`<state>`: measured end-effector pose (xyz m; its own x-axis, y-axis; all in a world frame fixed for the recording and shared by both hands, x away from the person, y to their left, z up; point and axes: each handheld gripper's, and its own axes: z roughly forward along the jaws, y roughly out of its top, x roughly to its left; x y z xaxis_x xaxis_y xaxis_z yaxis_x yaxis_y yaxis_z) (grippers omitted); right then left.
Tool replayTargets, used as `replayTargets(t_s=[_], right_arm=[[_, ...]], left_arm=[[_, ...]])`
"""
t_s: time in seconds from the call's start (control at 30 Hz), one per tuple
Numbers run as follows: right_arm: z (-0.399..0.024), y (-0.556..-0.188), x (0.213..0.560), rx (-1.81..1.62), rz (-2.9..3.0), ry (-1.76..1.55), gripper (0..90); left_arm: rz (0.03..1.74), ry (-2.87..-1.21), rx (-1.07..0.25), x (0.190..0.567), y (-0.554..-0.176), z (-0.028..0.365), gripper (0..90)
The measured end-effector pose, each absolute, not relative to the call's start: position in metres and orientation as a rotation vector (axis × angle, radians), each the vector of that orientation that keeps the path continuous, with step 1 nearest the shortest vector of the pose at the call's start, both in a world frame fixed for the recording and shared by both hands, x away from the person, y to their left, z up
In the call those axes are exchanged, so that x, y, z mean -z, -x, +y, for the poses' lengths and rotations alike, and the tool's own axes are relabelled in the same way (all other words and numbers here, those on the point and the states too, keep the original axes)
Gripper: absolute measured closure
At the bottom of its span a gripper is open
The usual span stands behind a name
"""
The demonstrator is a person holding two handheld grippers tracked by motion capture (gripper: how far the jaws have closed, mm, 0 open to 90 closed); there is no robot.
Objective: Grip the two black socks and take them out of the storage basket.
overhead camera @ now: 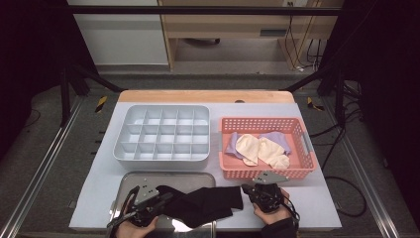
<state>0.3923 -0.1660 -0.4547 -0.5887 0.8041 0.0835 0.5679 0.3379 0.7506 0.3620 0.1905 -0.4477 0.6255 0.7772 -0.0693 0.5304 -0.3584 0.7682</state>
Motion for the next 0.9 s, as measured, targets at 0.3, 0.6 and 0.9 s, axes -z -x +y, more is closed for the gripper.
replayTargets(t_s=[0.3,0.6,0.9], right_arm=[[-0.157,-0.397,0.470,-1.108,2.314,-1.232,66.1],[-0.148,-0.395,0.477,-1.069,2.382,-1.223,85.1],[-0.163,-0.399,0.461,-1.081,2.287,-1.246,85.2]], left_arm=[[1.035,-2.082,-0.424,0.454,-0.367,0.191,87.5],[1.037,-2.070,-0.417,0.455,-0.368,0.192,87.6],[0.989,-1.993,-0.527,0.450,-0.367,0.195,87.2]])
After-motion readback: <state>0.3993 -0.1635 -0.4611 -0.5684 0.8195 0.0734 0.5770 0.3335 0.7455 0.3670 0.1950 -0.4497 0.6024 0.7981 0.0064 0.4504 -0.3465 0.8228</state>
